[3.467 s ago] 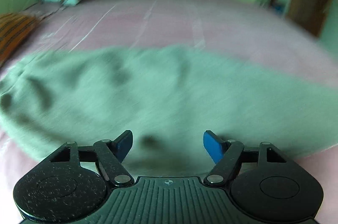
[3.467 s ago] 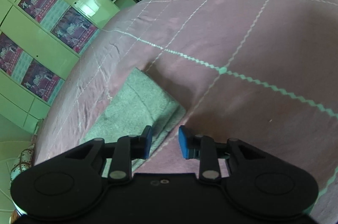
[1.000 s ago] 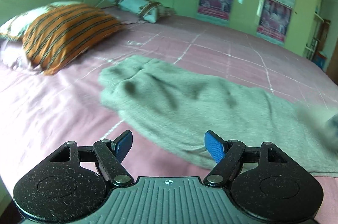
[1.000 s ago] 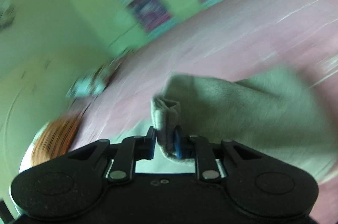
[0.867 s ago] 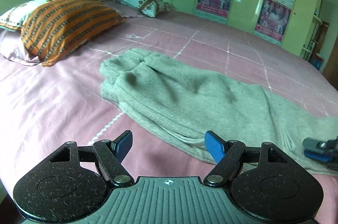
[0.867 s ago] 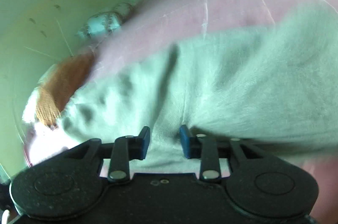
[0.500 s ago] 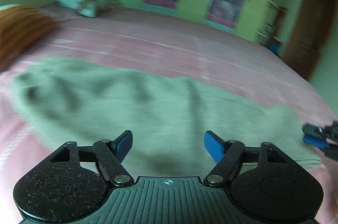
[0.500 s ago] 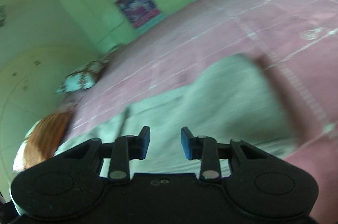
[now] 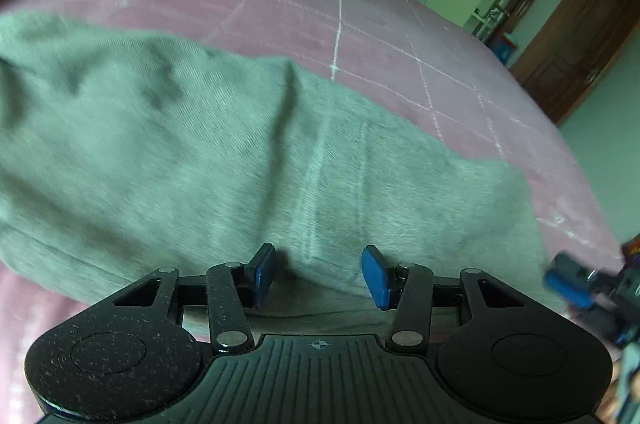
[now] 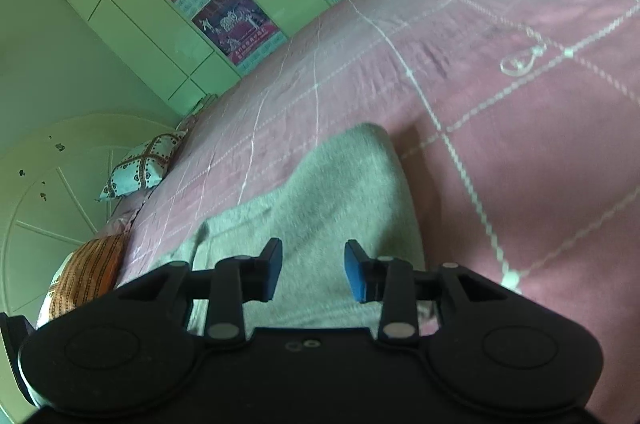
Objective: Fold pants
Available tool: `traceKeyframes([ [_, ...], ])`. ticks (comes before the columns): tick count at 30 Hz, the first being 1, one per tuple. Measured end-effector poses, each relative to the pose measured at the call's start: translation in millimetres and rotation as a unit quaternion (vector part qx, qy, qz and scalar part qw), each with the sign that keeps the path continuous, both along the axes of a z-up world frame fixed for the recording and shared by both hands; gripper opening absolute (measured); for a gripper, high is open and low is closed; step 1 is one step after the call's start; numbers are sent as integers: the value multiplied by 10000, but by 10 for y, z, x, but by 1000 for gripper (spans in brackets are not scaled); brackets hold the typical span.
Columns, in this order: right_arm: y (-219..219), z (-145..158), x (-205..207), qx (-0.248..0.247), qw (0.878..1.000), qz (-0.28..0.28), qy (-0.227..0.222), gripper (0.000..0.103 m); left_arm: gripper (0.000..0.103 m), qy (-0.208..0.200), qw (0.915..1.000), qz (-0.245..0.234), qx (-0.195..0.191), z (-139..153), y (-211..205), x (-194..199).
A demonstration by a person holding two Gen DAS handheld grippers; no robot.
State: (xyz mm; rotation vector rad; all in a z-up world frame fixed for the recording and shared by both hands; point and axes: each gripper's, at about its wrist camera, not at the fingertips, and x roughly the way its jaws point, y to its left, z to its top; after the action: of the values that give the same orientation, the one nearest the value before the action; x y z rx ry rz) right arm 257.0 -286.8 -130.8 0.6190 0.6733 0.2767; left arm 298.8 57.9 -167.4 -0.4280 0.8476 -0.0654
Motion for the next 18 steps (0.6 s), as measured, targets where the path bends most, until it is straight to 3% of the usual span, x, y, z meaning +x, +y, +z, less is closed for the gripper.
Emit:
traceKeyframes([
  [1,6,-27,1,-2,10000,22,63,27,48,1,9997,52,-232,-32,18,34],
  [3,35,-61,-2,-116,9998,85,147,27,15,-76,9987,292,-411,-45,55,37],
  [4,45,-64,8,-187,9996,109,178,25,14,-388,9973,424,-453,18,69,-31],
  [5,59,-51,19,-285,9992,146,223,15,14,-697,9957,496,-368,92,46,-111],
  [6,68,3,-3,-426,9988,150,179,7,14,-970,9940,492,-150,162,-9,-194],
  [7,75,91,-37,-580,9982,142,-7,6,14,-1044,9934,479,64,176,-75,-243],
  [10,142,211,-51,-978,9944,261,-288,6,16,-475,9972,555,141,-90,-134,-210],
  [12,252,-17,127,-1504,9866,504,377,2,17,-468,9971,598,-36,-144,-83,-218],
  [13,264,-82,168,-1548,9851,558,493,2,18,-522,9966,624,-111,-110,-59,-226],
  [16,234,155,186,-1576,9864,437,144,8,18,-870,9941,639,-33,-4,-52,-260],
  [18,228,303,279,-1618,9862,333,-76,11,18,-570,9960,651,236,-58,-53,-165],
])
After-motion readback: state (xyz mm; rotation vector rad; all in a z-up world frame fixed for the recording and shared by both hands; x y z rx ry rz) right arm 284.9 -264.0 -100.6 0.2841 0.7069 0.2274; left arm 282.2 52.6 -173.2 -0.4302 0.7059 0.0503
